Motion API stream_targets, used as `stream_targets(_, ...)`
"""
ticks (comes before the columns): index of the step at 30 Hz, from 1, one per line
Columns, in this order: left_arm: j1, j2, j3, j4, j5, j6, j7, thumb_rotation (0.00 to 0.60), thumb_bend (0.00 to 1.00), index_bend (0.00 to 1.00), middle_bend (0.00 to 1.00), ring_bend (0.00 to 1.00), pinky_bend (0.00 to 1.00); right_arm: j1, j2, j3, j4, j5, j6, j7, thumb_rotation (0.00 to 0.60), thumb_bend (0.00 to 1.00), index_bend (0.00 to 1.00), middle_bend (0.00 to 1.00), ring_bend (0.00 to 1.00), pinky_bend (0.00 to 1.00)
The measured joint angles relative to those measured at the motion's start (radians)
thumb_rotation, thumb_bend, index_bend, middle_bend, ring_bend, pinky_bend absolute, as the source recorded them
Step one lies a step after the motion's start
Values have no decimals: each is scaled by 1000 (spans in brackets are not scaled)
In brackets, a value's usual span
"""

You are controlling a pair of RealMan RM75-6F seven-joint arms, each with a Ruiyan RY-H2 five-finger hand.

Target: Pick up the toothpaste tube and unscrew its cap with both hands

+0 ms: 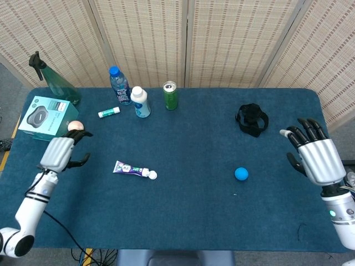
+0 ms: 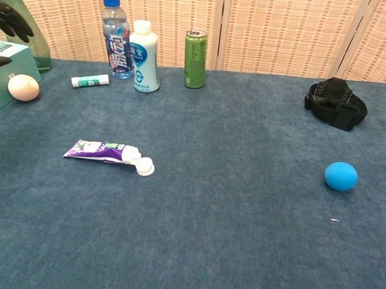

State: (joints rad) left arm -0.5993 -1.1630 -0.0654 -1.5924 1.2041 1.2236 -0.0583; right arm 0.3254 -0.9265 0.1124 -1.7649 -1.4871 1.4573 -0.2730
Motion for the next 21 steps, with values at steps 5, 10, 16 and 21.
stream_targets(5, 112, 13, 21, -42, 9, 133, 79, 600, 325, 267, 258, 200, 345, -60, -41, -31, 43, 33, 15, 23, 600, 258, 242, 294, 128, 172)
stream_targets(10, 204, 13, 53, -70, 20, 222, 145, 600, 326, 276, 263, 200, 344, -119, -67, -64, 53, 66, 23, 44, 600, 260, 228, 285, 128, 172)
stream_targets(16, 307, 8, 92, -100, 56, 311, 195, 600, 326, 283, 266, 200, 342, -185, -76, -98, 52, 79, 44, 78, 600, 265, 223, 259, 100, 173)
stream_targets(21, 369, 1, 121, -115, 113, 359, 235, 600, 325, 289, 266, 200, 337, -208, -77, -109, 53, 57, 58, 69, 600, 268, 222, 253, 88, 160)
